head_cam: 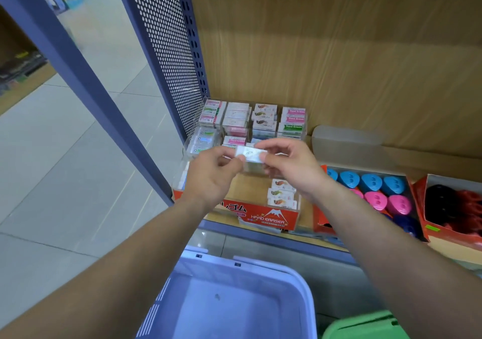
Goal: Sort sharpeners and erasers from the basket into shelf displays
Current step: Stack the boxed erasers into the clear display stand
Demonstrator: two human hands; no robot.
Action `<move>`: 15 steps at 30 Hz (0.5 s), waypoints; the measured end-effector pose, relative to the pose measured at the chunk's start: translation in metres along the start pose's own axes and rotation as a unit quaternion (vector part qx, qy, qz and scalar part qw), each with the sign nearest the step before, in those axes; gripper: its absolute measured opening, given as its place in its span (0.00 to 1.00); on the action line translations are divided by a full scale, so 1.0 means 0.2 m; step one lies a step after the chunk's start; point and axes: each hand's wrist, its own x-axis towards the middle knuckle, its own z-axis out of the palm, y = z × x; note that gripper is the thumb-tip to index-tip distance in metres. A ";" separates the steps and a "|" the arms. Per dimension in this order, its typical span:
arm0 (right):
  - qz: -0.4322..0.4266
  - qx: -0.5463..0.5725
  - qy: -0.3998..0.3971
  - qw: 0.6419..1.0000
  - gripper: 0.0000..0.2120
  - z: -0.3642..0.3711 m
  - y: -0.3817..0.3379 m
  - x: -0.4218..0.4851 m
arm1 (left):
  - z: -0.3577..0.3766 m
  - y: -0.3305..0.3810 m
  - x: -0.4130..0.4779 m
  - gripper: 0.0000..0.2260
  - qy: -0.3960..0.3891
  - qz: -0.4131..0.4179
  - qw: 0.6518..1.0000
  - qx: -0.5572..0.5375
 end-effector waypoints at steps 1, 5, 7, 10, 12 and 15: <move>-0.004 -0.023 0.012 1.000 0.09 -0.03 0.01 0.05 | 0.02 -0.01 0.05 0.07 0.005 0.017 0.998 0.054; -0.010 -0.154 0.118 0.981 0.06 -0.09 0.06 0.28 | 0.11 -0.10 0.25 0.21 -0.032 0.100 0.938 0.329; 0.008 -0.218 0.127 0.968 0.06 -0.09 0.07 0.37 | 0.15 -0.16 0.28 0.24 -0.073 0.098 0.926 0.357; 0.009 -0.293 0.101 0.951 0.04 -0.07 0.08 0.44 | 0.17 -0.25 0.28 0.22 -0.065 0.128 0.923 0.356; 0.005 -0.303 0.092 0.949 0.03 -0.06 0.08 0.46 | 0.16 -0.28 0.29 0.22 -0.054 0.139 0.926 0.347; -0.009 -0.295 0.074 0.952 0.04 -0.09 0.10 0.44 | 0.16 -0.31 0.29 0.24 -0.063 0.156 0.921 0.352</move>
